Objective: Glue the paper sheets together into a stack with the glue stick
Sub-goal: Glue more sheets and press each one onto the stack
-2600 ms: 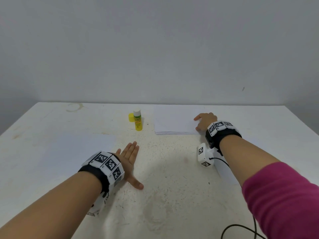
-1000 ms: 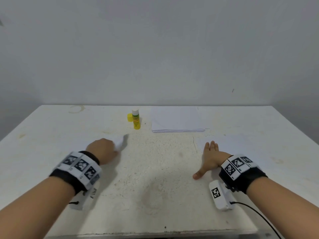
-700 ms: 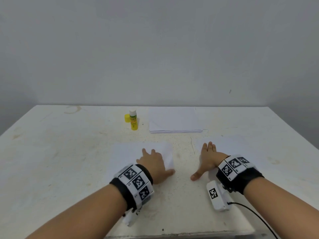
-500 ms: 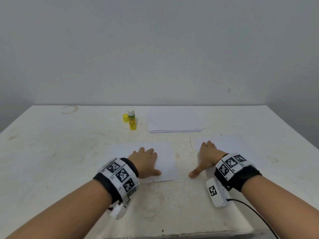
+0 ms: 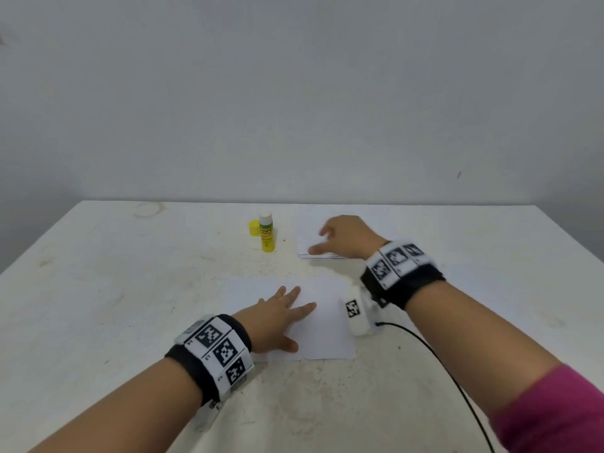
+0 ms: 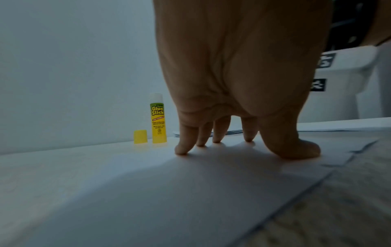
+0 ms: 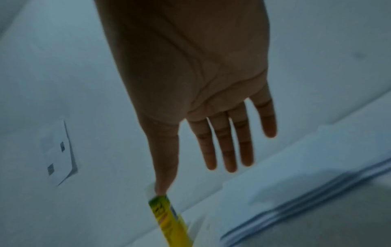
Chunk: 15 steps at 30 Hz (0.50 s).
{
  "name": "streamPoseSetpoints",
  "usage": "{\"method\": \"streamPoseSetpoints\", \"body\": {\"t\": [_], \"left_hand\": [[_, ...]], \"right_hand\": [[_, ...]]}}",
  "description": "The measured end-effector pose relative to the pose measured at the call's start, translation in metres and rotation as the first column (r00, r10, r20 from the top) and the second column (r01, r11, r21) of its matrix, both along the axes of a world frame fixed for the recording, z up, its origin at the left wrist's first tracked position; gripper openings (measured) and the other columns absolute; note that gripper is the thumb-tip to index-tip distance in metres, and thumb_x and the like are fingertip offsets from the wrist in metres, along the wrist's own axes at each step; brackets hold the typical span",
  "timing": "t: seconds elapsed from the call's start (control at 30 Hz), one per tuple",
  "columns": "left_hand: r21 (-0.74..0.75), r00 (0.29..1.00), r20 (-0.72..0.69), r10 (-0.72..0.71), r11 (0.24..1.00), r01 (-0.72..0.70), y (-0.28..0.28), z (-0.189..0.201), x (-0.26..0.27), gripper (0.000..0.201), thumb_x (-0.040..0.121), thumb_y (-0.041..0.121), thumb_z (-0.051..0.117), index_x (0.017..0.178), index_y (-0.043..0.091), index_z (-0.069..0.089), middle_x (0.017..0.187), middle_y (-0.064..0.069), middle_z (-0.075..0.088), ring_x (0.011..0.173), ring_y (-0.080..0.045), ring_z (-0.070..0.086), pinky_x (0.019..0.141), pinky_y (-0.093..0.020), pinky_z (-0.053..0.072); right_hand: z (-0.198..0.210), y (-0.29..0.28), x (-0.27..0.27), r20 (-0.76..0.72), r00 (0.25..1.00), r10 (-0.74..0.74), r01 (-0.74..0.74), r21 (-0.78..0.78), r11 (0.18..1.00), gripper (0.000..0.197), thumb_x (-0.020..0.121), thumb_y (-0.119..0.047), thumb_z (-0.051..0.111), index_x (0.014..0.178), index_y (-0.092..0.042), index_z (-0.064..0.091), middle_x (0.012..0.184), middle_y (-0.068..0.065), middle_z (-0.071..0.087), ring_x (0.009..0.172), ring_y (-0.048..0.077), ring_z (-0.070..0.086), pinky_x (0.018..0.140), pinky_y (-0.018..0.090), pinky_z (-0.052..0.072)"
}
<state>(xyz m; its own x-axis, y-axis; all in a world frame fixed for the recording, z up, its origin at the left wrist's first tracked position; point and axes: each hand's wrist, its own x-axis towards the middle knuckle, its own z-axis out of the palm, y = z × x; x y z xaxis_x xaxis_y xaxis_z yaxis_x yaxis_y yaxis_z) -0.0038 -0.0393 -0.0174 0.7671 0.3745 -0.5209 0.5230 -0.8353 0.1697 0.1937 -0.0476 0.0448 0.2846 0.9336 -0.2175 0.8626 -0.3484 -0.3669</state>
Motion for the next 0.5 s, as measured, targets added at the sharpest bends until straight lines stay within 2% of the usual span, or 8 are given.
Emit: {"method": "streamPoseSetpoints", "body": {"t": [0.07, 0.17, 0.27, 0.33, 0.43, 0.5], "left_hand": [[-0.012, 1.000, -0.008, -0.002, 1.000, 0.002, 0.000, 0.001, 0.001, 0.081, 0.095, 0.038, 0.054, 0.153, 0.033, -0.002, 0.160, -0.004, -0.017, 0.148, -0.024, -0.012, 0.119, -0.048, 0.009], [-0.022, 1.000, -0.024, 0.002, 1.000, -0.003, 0.000, 0.002, 0.002, 0.081, 0.095, 0.037, 0.055, 0.153, 0.032, -0.002, 0.160, -0.003, -0.018, 0.147, -0.024, -0.014, 0.119, -0.048, 0.007], [-0.031, 1.000, -0.028, 0.001, 1.000, -0.002, 0.001, 0.003, 0.003, 0.080, 0.094, 0.037, 0.056, 0.154, 0.030, 0.002, 0.160, -0.003, -0.015, 0.147, -0.025, -0.015, 0.119, -0.050, 0.005], [-0.034, 1.000, -0.021, -0.002, 0.999, 0.001, 0.001, 0.003, 0.002, 0.078, 0.094, 0.037, 0.055, 0.154, 0.028, 0.005, 0.161, -0.001, -0.012, 0.147, -0.024, -0.016, 0.119, -0.050, 0.003], [-0.032, 1.000, -0.017, -0.007, 0.999, 0.007, 0.001, 0.004, 0.002, 0.078, 0.095, 0.039, 0.054, 0.154, 0.028, 0.004, 0.161, -0.001, -0.013, 0.147, -0.024, -0.016, 0.119, -0.050, 0.003], [-0.034, 1.000, -0.013, -0.008, 0.999, 0.008, 0.002, 0.004, 0.001, 0.079, 0.095, 0.040, 0.054, 0.153, 0.031, 0.001, 0.160, -0.001, -0.017, 0.147, -0.022, -0.015, 0.120, -0.048, 0.005]], "right_hand": [[-0.005, 0.027, -0.017, -0.093, 0.995, 0.040, -0.036, 0.041, 0.998, 0.053, 0.081, -0.046, 0.071, 0.122, -0.015, 0.059, 0.127, 0.001, 0.058, 0.117, 0.017, 0.053, 0.098, 0.028, 0.039], [-0.016, 0.058, -0.034, -0.167, 0.985, 0.040, -0.028, 0.071, 0.997, 0.058, 0.081, -0.040, 0.073, 0.130, -0.015, 0.054, 0.132, 0.003, 0.055, 0.122, 0.018, 0.050, 0.099, 0.027, 0.036], [-0.025, 0.078, -0.042, -0.207, 0.977, 0.046, -0.029, 0.085, 0.996, 0.061, 0.083, -0.037, 0.072, 0.135, -0.015, 0.050, 0.134, 0.004, 0.054, 0.123, 0.020, 0.050, 0.096, 0.025, 0.035], [-0.030, 0.087, -0.045, -0.201, 0.978, 0.058, -0.043, 0.078, 0.996, 0.051, 0.086, -0.033, 0.069, 0.130, -0.012, 0.054, 0.129, 0.007, 0.058, 0.119, 0.022, 0.053, 0.092, 0.026, 0.037], [-0.029, 0.089, -0.047, -0.175, 0.981, 0.079, -0.070, 0.058, 0.996, 0.032, 0.091, -0.030, 0.063, 0.111, -0.006, 0.061, 0.112, 0.011, 0.062, 0.106, 0.026, 0.057, 0.075, 0.025, 0.040], [-0.023, 0.081, -0.040, -0.221, 0.970, 0.100, -0.091, 0.048, 0.995, 0.031, 0.093, -0.032, 0.059, 0.113, -0.008, 0.059, 0.113, 0.013, 0.061, 0.101, 0.026, 0.057, 0.075, 0.026, 0.040]]}}
